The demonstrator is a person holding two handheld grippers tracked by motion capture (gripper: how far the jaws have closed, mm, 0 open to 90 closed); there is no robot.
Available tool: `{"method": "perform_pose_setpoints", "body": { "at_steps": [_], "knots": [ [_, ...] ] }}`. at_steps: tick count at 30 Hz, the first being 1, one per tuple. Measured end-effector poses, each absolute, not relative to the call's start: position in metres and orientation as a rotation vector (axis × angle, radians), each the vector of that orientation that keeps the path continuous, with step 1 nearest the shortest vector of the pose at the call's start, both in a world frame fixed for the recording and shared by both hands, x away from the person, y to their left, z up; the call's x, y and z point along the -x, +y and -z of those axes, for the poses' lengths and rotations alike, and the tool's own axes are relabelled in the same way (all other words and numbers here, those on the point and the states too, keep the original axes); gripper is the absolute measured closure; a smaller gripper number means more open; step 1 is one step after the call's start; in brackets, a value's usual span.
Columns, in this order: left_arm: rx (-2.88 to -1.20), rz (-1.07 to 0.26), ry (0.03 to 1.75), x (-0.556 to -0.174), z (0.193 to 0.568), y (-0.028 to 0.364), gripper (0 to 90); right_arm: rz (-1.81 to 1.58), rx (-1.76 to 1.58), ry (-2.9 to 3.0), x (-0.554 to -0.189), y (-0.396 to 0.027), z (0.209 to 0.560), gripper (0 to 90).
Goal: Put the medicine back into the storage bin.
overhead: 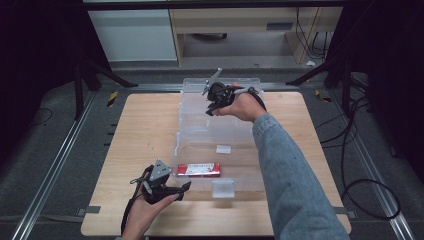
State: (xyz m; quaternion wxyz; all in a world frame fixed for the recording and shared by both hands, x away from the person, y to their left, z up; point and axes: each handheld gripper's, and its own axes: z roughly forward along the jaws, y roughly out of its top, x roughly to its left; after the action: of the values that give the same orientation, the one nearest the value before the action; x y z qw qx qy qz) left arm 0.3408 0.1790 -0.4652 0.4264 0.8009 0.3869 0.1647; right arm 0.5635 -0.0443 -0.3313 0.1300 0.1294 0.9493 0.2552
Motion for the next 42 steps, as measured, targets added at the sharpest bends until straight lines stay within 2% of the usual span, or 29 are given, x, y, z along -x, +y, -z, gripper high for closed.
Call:
{"method": "perform_pose_setpoints", "body": {
  "at_steps": [18,42],
  "knots": [
    [-2.021,-0.437,0.990,-0.340,0.465,0.174,12.5,-0.672,-0.263,2.773,-0.563,-0.038,0.327,84.1],
    [-2.037,-0.477,1.009,-0.336,0.466,0.168,12.7,-0.676,-0.168,2.797,-0.541,-0.038,0.309,88.5]
  ]
}}
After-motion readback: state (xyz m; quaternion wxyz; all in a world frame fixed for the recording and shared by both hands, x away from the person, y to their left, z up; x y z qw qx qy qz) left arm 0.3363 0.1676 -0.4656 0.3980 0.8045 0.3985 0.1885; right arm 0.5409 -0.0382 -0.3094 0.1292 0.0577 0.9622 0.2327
